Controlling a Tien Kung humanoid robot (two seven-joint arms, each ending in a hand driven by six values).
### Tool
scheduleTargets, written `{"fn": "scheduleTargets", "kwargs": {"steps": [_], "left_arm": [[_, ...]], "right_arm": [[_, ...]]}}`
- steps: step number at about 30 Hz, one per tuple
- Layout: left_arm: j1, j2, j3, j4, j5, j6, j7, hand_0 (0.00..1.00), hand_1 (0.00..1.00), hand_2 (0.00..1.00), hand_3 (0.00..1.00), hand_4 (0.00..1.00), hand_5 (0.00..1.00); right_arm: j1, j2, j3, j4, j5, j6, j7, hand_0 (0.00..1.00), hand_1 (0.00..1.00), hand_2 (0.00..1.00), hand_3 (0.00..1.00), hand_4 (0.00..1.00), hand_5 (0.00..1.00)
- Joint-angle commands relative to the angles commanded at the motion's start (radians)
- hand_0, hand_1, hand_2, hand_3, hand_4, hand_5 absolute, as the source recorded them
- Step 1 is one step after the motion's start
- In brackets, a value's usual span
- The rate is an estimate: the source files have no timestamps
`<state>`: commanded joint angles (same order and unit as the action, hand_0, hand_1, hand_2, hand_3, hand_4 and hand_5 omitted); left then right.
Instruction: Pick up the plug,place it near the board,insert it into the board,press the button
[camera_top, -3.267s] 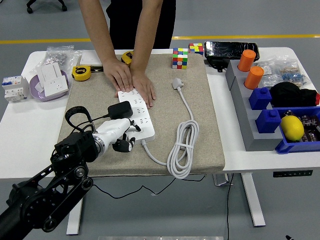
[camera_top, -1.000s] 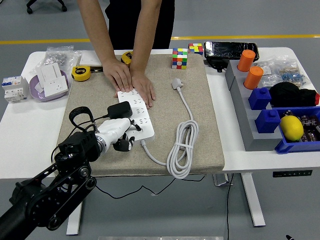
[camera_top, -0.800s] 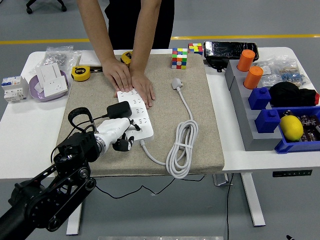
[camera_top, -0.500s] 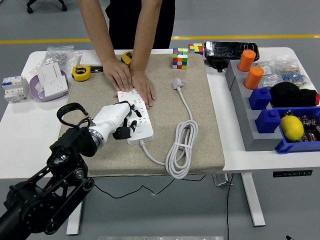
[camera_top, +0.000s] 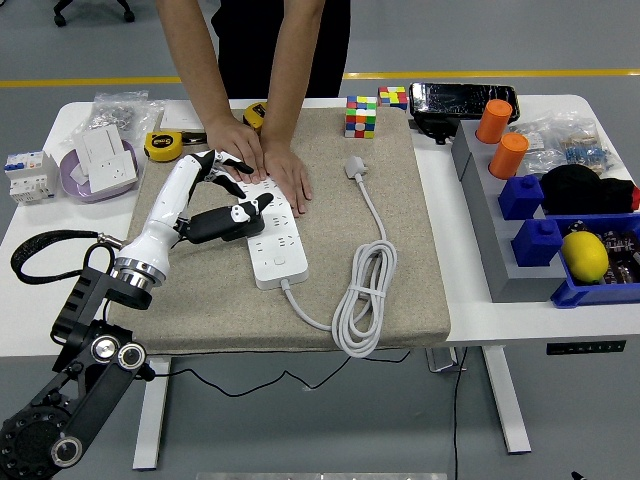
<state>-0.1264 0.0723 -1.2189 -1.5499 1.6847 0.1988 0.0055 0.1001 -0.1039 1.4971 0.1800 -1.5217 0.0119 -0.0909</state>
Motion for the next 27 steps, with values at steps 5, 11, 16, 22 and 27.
{"fn": "scheduleTargets", "kwargs": {"steps": [5, 11, 16, 22, 27], "left_arm": [[0.008, 0.002, -0.007, -0.001, -0.089, -0.002, -0.011, 0.998, 0.998, 0.998, 0.998, 0.998, 0.693], [-0.002, 0.008, 0.008, 0.002, -0.030, -0.040, 0.034, 0.998, 0.998, 0.998, 0.998, 0.998, 0.709], [-0.018, 0.015, 0.011, 0.004, 0.106, -0.129, 0.108, 0.813, 0.822, 0.805, 0.998, 0.998, 0.530], [-0.039, 0.033, 0.043, 0.002, 0.222, -0.190, 0.159, 0.333, 0.333, 0.422, 0.993, 0.880, 0.308], [-0.063, 0.044, 0.081, 0.003, 0.273, -0.204, 0.182, 0.234, 0.113, 0.225, 0.899, 0.647, 0.104]], "right_arm": [[-0.002, 0.001, 0.003, 0.000, -0.001, 0.000, -0.001, 0.839, 0.753, 0.740, 0.773, 0.998, 0.884], [0.001, 0.001, 0.001, 0.000, 0.001, 0.000, 0.001, 0.840, 0.753, 0.740, 0.773, 0.998, 0.884], [0.002, 0.001, 0.003, 0.000, -0.001, 0.000, 0.000, 0.840, 0.752, 0.740, 0.773, 0.998, 0.883], [0.002, 0.001, 0.002, 0.000, 0.001, 0.000, 0.000, 0.840, 0.752, 0.740, 0.773, 0.998, 0.883], [0.002, 0.001, 0.002, 0.000, -0.001, 0.000, -0.001, 0.839, 0.752, 0.740, 0.773, 0.998, 0.882]]}}
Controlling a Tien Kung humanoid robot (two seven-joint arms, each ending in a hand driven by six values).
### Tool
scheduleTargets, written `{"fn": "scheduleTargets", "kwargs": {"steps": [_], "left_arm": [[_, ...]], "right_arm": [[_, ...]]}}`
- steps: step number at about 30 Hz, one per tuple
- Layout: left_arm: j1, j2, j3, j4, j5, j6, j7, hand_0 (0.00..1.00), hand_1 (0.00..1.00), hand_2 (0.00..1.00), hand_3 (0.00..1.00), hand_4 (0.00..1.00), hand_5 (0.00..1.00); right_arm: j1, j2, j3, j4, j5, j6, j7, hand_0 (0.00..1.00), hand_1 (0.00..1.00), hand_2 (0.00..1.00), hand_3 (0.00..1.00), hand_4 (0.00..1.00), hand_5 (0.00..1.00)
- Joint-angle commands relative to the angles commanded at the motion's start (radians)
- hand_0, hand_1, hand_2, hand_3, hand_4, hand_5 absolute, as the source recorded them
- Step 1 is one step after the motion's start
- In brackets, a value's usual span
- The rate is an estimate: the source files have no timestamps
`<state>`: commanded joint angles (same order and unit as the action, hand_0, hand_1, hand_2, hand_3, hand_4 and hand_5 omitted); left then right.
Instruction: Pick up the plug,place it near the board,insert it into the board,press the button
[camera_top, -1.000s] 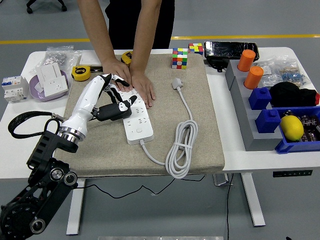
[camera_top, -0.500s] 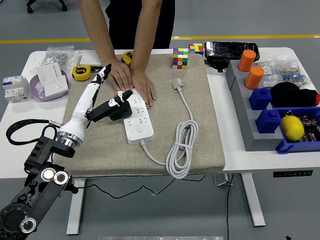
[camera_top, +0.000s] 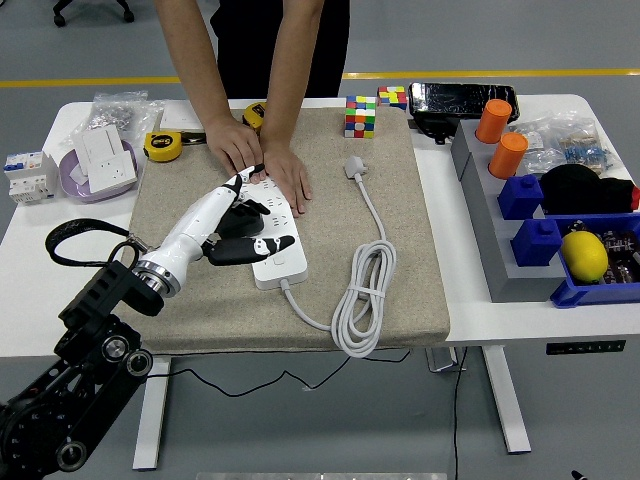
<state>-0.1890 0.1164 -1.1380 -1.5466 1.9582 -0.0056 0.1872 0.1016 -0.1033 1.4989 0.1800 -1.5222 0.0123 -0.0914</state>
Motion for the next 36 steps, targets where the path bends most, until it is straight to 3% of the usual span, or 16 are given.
{"fn": "scheduleTargets", "kwargs": {"steps": [3, 4, 9, 10, 16, 26, 36], "left_arm": [[-0.016, 0.005, 0.027, 0.011, 0.039, -0.022, 0.020, 0.234, 0.113, 0.225, 0.899, 0.647, 0.104], [-0.019, 0.005, 0.031, 0.013, 0.045, -0.026, 0.024, 0.189, 0.043, 0.167, 0.817, 0.526, 0.055], [-0.045, 0.009, 0.074, 0.039, 0.073, -0.070, 0.059, 0.189, 0.043, 0.167, 0.817, 0.526, 0.055], [-0.049, 0.009, 0.079, 0.043, 0.077, -0.074, 0.063, 0.168, 0.025, 0.151, 0.795, 0.511, 0.002], [-0.055, 0.002, 0.100, 0.074, 0.100, -0.090, 0.078, 0.168, 0.020, 0.147, 0.790, 0.521, 0.002], [-0.050, -0.003, 0.099, 0.098, 0.120, -0.098, 0.086, 0.165, 0.019, 0.148, 0.790, 0.528, 0.002], [-0.046, -0.004, 0.098, 0.111, 0.123, -0.147, 0.119, 0.164, 0.018, 0.148, 0.757, 0.540, 0.002]], "right_arm": [[0.000, -0.001, -0.001, 0.000, -0.001, 0.000, 0.000, 0.839, 0.752, 0.740, 0.773, 0.998, 0.882], [0.000, -0.001, -0.001, 0.000, -0.001, 0.000, 0.000, 0.839, 0.752, 0.740, 0.773, 0.998, 0.882], [0.001, -0.002, -0.003, 0.000, -0.003, 0.001, -0.001, 0.839, 0.752, 0.740, 0.773, 0.998, 0.882], [0.001, -0.002, -0.002, 0.000, -0.003, 0.001, -0.001, 0.839, 0.752, 0.740, 0.773, 0.998, 0.881], [-0.001, -0.002, -0.002, 0.000, -0.008, 0.001, -0.002, 0.839, 0.752, 0.740, 0.773, 0.998, 0.880], [-0.004, -0.002, -0.005, 0.000, -0.005, 0.001, -0.001, 0.839, 0.752, 0.740, 0.772, 0.998, 0.880], [-0.001, -0.002, -0.002, 0.000, -0.003, 0.001, -0.001, 0.839, 0.752, 0.740, 0.773, 0.998, 0.880]]}}
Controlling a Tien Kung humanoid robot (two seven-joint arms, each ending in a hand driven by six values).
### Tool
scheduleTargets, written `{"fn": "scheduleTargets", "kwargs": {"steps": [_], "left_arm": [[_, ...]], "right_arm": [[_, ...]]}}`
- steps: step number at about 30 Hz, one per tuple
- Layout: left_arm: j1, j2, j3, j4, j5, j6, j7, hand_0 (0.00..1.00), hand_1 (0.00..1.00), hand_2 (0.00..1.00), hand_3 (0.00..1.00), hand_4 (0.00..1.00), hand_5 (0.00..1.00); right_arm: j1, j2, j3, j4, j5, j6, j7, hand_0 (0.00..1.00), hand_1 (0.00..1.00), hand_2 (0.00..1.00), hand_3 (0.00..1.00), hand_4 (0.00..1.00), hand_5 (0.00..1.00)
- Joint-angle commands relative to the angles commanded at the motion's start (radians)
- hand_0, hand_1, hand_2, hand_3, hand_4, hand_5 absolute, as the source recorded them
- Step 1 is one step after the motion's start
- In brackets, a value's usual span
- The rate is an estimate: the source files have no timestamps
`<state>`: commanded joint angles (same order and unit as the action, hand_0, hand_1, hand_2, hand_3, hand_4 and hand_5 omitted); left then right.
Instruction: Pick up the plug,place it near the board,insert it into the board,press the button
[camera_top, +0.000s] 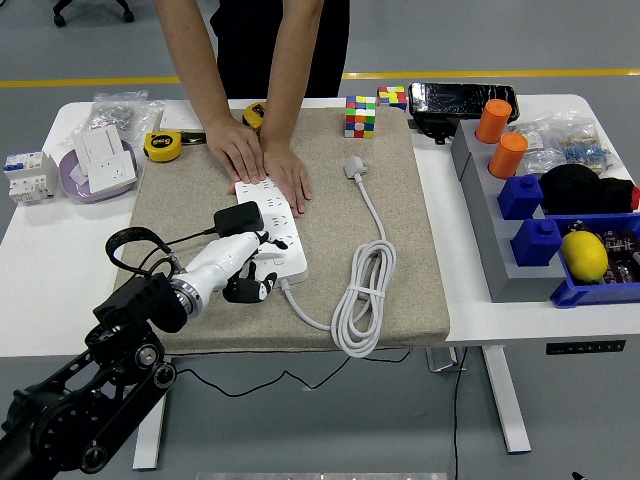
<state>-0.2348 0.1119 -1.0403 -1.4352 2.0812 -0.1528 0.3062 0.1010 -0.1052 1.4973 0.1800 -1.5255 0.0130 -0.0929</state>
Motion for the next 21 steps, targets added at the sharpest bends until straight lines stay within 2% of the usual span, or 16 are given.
{"fn": "scheduleTargets", "kwargs": {"steps": [21], "left_arm": [[-0.006, -0.002, 0.002, 0.036, -0.001, -0.010, 0.010, 0.165, 0.018, 0.149, 0.756, 0.545, 0.002]], "right_arm": [[0.001, 0.000, 0.001, 0.000, 0.001, 0.000, 0.001, 0.841, 0.752, 0.739, 0.773, 0.998, 0.878]]}}
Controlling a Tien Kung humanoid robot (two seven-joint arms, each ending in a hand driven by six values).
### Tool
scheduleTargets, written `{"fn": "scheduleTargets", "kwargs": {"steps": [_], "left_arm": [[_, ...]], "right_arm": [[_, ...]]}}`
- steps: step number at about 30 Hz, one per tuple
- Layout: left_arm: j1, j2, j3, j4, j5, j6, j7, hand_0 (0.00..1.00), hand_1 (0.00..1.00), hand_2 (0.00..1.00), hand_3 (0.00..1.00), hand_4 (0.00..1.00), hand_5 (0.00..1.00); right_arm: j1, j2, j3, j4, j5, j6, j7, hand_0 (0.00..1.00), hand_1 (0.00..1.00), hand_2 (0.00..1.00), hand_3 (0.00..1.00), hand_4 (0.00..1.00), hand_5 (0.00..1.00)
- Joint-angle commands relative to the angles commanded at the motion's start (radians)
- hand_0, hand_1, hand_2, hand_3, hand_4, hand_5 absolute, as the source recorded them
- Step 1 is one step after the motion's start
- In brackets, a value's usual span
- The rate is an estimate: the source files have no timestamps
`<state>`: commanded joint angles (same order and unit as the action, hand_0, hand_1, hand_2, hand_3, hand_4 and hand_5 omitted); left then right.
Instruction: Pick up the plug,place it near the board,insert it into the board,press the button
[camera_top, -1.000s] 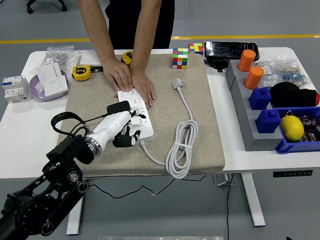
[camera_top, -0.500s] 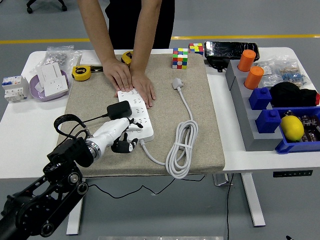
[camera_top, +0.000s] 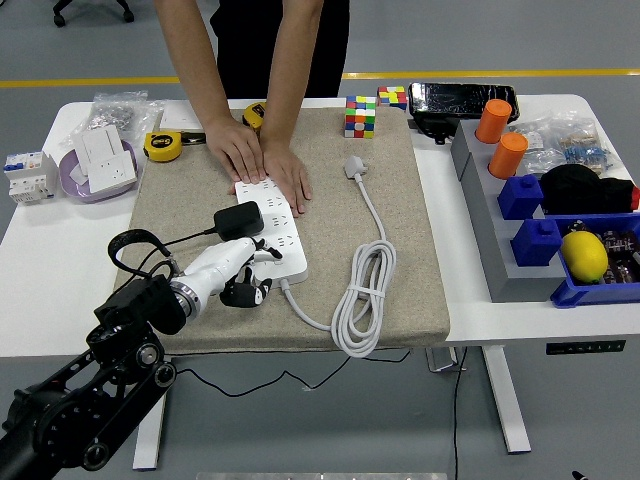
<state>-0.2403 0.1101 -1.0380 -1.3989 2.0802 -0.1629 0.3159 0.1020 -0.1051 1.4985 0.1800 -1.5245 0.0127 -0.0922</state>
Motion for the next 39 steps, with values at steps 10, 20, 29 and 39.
{"fn": "scheduleTargets", "kwargs": {"steps": [10, 20, 29, 39], "left_arm": [[0.002, 0.001, 0.008, 0.012, 0.010, -0.026, 0.020, 0.164, 0.016, 0.149, 0.738, 0.552, 0.002], [0.005, 0.001, 0.003, -0.006, 0.026, 0.017, 0.001, 0.164, 0.012, 0.145, 0.652, 0.540, 0.002], [-0.006, -0.006, -0.045, -0.014, -0.050, 0.255, -0.150, 0.172, 0.002, 0.085, 0.521, 0.893, 0.036], [-0.053, -0.038, -0.109, 0.042, -0.119, 0.404, -0.273, 0.635, 0.705, 0.616, 0.569, 0.908, 0.200]], "right_arm": [[-0.002, -0.001, 0.000, 0.000, -0.005, 0.001, 0.000, 0.840, 0.752, 0.740, 0.773, 0.998, 0.877], [-0.002, -0.001, -0.002, 0.000, -0.004, 0.001, -0.001, 0.839, 0.752, 0.739, 0.773, 0.998, 0.877], [-0.004, 0.000, -0.003, 0.000, -0.004, 0.002, -0.001, 0.839, 0.752, 0.740, 0.773, 0.998, 0.877], [0.001, -0.001, -0.005, 0.000, -0.001, 0.002, 0.000, 0.840, 0.752, 0.739, 0.772, 0.998, 0.876]]}}
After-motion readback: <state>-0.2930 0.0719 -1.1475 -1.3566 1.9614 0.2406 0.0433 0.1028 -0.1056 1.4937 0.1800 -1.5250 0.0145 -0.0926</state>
